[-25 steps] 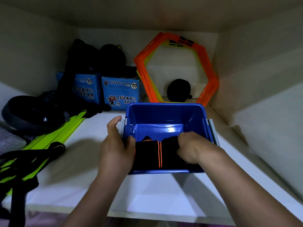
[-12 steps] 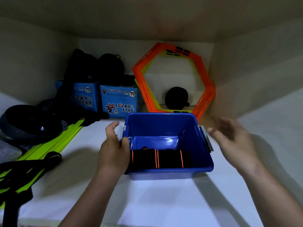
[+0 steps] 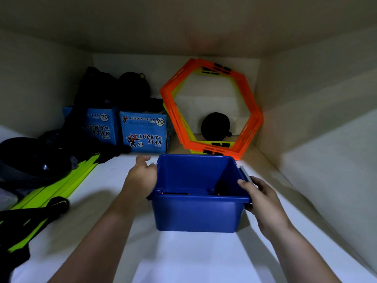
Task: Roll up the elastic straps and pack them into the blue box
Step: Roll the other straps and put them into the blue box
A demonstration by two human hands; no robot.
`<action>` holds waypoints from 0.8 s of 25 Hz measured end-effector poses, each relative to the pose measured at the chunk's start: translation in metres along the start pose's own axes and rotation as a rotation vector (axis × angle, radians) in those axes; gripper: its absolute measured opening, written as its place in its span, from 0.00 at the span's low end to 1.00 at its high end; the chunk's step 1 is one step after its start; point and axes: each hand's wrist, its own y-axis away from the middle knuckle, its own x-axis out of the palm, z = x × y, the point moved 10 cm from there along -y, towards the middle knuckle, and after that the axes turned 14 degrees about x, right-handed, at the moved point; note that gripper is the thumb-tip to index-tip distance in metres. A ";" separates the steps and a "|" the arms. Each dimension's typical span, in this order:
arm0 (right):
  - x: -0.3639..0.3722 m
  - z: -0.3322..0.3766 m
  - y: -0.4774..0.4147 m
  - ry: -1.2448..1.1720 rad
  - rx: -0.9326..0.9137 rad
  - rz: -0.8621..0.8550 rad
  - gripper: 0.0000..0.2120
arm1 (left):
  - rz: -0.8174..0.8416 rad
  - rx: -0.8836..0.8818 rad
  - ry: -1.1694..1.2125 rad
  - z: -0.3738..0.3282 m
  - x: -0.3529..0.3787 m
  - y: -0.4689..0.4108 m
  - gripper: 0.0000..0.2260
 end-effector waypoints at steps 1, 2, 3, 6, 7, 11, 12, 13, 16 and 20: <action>-0.001 -0.001 -0.001 -0.013 0.006 -0.006 0.25 | 0.006 -0.026 0.021 0.002 0.001 -0.002 0.19; -0.002 -0.002 -0.002 -0.028 0.011 -0.007 0.25 | -0.005 -0.046 0.053 0.004 0.000 -0.002 0.19; -0.002 -0.004 -0.002 -0.041 0.015 -0.001 0.24 | -0.022 -0.064 0.115 0.006 -0.002 0.002 0.18; 0.000 -0.007 0.005 -0.057 0.002 0.066 0.17 | -0.024 -0.077 0.391 0.016 0.002 0.030 0.15; 0.001 -0.007 0.009 -0.055 -0.007 0.094 0.15 | -0.019 -0.074 0.478 0.019 0.006 0.043 0.16; 0.005 -0.012 0.018 -0.062 -0.027 0.161 0.17 | -0.079 -0.068 0.684 0.037 0.014 0.075 0.15; 0.005 -0.014 0.018 -0.063 -0.023 0.163 0.17 | -0.078 -0.051 0.686 0.038 0.016 0.078 0.15; 0.005 -0.017 0.018 -0.065 -0.014 0.161 0.17 | -0.075 -0.046 0.684 0.038 0.017 0.082 0.15; 0.005 -0.022 0.019 -0.066 -0.006 0.176 0.18 | -0.064 -0.051 0.678 0.039 0.021 0.088 0.13; 0.003 -0.020 0.034 -0.034 -0.038 0.209 0.17 | -0.071 -0.032 0.675 0.033 0.020 0.097 0.06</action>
